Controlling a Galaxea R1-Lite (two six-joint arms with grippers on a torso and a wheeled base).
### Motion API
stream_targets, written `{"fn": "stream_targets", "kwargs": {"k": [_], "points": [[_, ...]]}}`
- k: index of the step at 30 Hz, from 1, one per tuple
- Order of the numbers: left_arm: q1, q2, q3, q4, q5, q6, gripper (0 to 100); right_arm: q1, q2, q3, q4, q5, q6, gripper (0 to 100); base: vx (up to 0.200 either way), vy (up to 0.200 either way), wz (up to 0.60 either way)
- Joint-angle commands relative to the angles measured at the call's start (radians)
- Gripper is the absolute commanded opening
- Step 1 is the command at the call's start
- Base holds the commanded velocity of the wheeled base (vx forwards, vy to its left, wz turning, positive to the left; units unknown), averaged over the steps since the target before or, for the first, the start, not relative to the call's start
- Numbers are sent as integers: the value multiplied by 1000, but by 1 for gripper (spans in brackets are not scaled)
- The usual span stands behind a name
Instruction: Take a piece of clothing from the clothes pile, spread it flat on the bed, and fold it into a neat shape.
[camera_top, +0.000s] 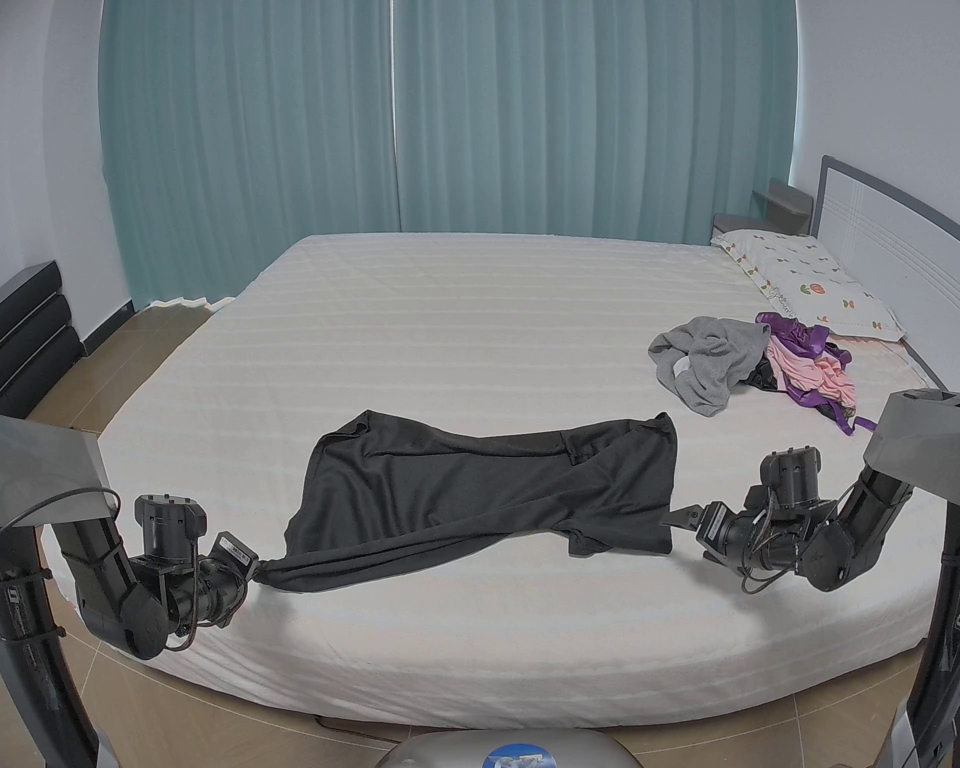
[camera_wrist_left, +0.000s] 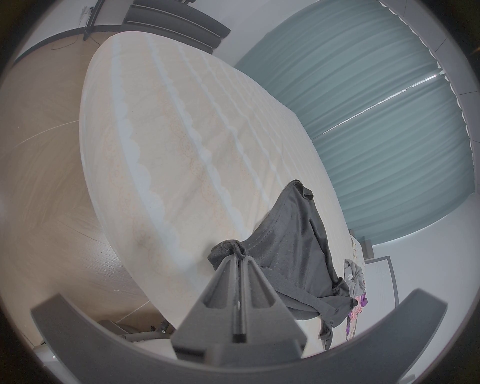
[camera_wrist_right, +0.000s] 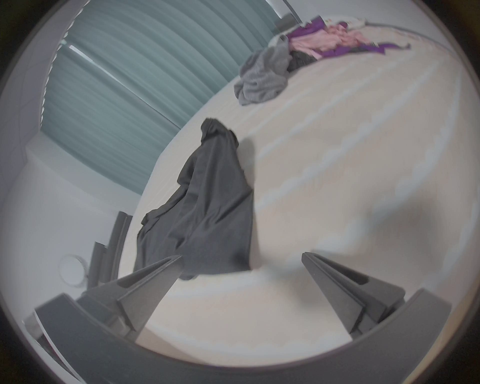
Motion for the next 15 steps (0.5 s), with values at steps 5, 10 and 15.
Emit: {"fn": "stream_targets", "kwargs": {"k": [5,10,15], "points": [[-2,0,7,-2,-3,1,0,78,88,-26,-108,11,139,100,0,0,0],[1,3,5,-2,-3,1,0,78,133,-81,-108,11,142,100,0,0,0],[-2,0,7,-2,-3,1,0,66,144,-90,-116,12,145,0,0,0,0]]}}
